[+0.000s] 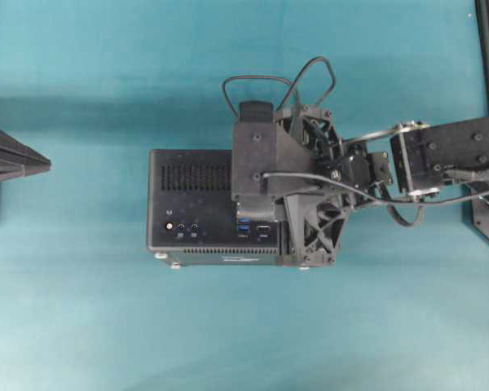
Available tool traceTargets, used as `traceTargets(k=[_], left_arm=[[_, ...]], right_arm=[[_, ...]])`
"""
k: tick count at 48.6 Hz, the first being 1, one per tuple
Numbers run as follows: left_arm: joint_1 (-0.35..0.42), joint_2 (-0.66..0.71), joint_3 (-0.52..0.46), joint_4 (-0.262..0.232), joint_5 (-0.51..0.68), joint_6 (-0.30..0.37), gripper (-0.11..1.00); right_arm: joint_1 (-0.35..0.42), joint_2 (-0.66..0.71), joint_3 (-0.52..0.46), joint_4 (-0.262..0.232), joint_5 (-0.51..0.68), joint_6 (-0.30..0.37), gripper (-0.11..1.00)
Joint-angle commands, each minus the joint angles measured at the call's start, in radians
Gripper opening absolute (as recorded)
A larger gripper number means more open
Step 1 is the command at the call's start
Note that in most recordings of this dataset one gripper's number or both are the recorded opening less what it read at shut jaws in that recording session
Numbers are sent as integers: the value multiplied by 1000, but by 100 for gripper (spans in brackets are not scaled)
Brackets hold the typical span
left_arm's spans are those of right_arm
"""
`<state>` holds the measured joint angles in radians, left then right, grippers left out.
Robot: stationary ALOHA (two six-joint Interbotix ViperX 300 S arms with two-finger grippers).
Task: Insert the USB into the PC box with both arms.
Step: 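Carry the plug over the blue USB ports and align it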
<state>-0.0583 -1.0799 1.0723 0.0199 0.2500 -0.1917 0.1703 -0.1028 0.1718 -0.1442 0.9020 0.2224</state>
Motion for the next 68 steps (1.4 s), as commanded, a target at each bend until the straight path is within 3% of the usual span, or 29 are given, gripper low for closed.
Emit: traceTargets(k=[1,59,68], left_arm=[[-2,6,-12,2,-9,0,0],[-3,3,-5,2,-9,-2,0],[-2,5,-5,2,-9,-2,0]], right_arm=[[8,-8,-14,3,0,14,9],[-11,0,-14,-21,-23,15,9],[-5,5,-11,-20,-54,43,9]])
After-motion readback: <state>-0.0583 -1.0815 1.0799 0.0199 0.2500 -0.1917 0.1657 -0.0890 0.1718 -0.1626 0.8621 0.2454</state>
